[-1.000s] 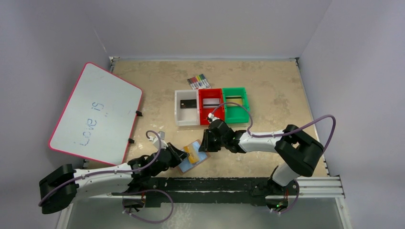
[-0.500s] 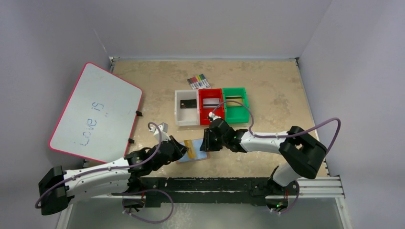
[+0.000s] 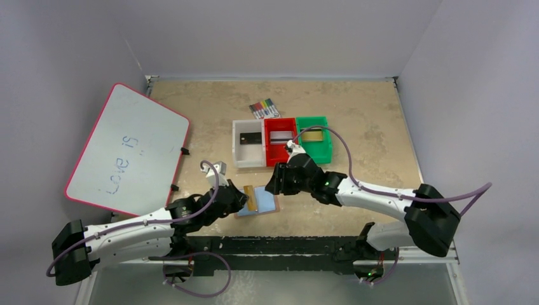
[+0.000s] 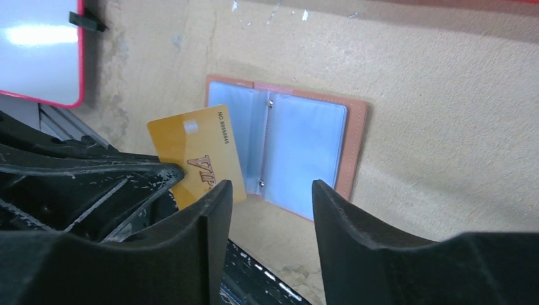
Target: Take the credit cards out of the card holder
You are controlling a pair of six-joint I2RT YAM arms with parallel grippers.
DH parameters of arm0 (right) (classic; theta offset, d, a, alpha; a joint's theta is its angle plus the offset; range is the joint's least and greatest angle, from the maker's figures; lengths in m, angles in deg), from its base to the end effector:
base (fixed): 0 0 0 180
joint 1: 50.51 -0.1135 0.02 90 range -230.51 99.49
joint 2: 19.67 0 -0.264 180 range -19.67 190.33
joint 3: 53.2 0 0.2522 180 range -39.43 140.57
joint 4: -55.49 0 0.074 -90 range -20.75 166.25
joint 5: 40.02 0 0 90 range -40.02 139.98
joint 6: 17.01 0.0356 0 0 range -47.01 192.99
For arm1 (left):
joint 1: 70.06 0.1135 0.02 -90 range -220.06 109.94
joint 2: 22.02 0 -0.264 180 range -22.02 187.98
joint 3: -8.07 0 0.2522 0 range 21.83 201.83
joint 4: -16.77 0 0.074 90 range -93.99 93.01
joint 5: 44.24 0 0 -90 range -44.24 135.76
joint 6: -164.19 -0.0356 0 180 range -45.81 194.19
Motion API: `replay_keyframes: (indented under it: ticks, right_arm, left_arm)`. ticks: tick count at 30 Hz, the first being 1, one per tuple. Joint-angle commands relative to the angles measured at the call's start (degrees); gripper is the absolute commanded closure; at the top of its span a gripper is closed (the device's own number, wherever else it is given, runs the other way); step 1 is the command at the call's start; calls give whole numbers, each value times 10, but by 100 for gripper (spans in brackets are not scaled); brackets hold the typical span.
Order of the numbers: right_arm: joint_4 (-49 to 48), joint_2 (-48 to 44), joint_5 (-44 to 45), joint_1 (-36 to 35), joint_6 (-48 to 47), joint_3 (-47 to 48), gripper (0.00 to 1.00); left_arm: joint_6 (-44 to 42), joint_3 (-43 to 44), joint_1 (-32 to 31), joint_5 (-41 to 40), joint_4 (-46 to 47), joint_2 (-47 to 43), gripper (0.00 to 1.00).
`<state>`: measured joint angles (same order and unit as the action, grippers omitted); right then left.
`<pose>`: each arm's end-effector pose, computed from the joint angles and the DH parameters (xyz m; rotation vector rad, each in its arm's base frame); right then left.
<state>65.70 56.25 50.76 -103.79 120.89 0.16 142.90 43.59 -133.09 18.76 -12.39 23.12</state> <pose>0.1683 0.2248 0.2135 -0.1003 2.3180 0.9680 0.0892 -0.1396 0.1923 -0.3711 2.2405 -0.7655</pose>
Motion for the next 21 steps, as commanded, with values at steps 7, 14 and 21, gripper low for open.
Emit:
replay_keyframes:
  ticks: [7,14,21]
  right_arm:
    - [-99,-85,-46,40,15,-77,39]
    - [-188,-196,-51,59,44,-156,21]
    - [-266,-249,-124,65,27,-185,17]
  left_arm:
    - [-50,8,0,15,87,-41,100]
    - [-70,-13,1,24,126,-95,100]
    - [-74,-64,1,65,229,-143,100]
